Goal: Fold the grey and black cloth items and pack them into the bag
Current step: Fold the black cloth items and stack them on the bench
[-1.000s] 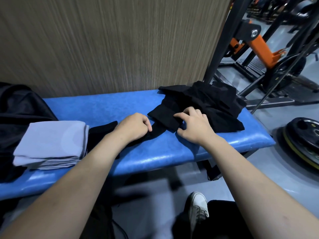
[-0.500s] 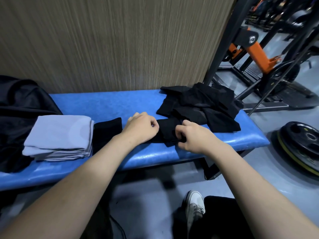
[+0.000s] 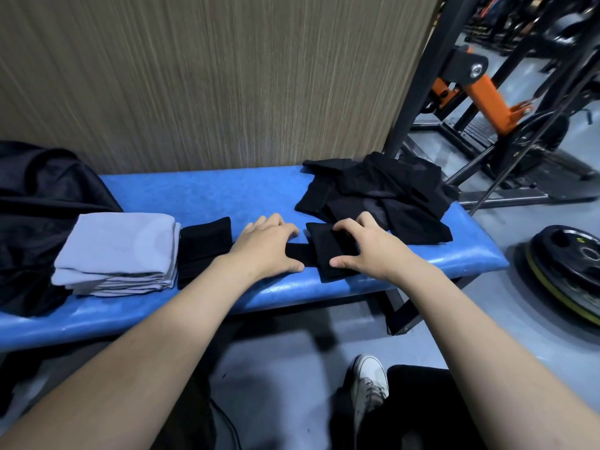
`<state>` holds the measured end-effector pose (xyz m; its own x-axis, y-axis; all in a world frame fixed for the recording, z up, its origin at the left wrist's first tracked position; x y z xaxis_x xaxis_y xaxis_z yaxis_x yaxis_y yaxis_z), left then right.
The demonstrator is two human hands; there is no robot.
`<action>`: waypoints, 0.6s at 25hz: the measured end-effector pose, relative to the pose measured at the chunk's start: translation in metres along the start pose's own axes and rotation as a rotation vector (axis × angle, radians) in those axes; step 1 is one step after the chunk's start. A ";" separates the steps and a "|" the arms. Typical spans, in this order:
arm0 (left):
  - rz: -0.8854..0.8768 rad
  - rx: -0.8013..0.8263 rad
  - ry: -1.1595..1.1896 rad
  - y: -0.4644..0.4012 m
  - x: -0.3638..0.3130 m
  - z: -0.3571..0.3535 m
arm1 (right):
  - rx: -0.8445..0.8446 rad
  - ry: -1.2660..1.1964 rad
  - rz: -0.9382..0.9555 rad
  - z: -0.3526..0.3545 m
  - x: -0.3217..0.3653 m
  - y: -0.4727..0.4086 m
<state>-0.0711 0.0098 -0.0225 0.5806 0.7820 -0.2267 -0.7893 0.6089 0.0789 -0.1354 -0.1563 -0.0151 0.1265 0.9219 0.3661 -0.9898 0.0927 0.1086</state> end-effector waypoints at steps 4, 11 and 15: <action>0.002 -0.031 0.011 -0.003 0.004 0.000 | 0.045 0.025 -0.102 -0.005 -0.009 -0.004; 0.001 -0.065 0.280 -0.012 -0.014 -0.006 | 0.048 -0.014 -0.100 -0.010 -0.009 -0.003; 0.156 -0.052 0.508 -0.013 -0.010 -0.007 | 0.008 -0.138 -0.024 -0.011 0.000 -0.005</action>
<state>-0.0680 -0.0072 -0.0275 0.2960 0.6917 -0.6588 -0.8747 0.4734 0.1040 -0.1314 -0.1528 -0.0260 0.1587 0.8590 0.4867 -0.9858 0.1105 0.1265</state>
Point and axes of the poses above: each hand's wrist, its own y-axis away from the middle knuckle, its own z-axis out of the back of the hand, x = y × z, the point moved 8 cm from there along -y, towards the middle knuckle, and after that the axes turned 5 degrees about -y, right-handed, at the moved point
